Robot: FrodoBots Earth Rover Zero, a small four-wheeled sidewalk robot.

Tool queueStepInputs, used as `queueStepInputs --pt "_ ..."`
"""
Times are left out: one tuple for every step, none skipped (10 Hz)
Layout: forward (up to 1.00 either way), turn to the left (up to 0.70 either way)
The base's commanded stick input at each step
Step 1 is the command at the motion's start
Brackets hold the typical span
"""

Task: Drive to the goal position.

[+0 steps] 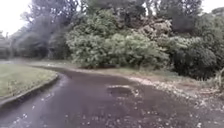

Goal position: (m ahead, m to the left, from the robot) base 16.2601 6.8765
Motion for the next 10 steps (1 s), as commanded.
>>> queueStepInputs --pt "1.0 0.23" --pt "1.0 0.22" --pt "1.0 0.21" --pt "1.0 0.21" --pt "1.0 0.21" --pt "1.0 0.21" --pt "1.0 0.13" --pt "1.0 0.04" --pt "1.0 0.0" --pt "1.0 0.0"
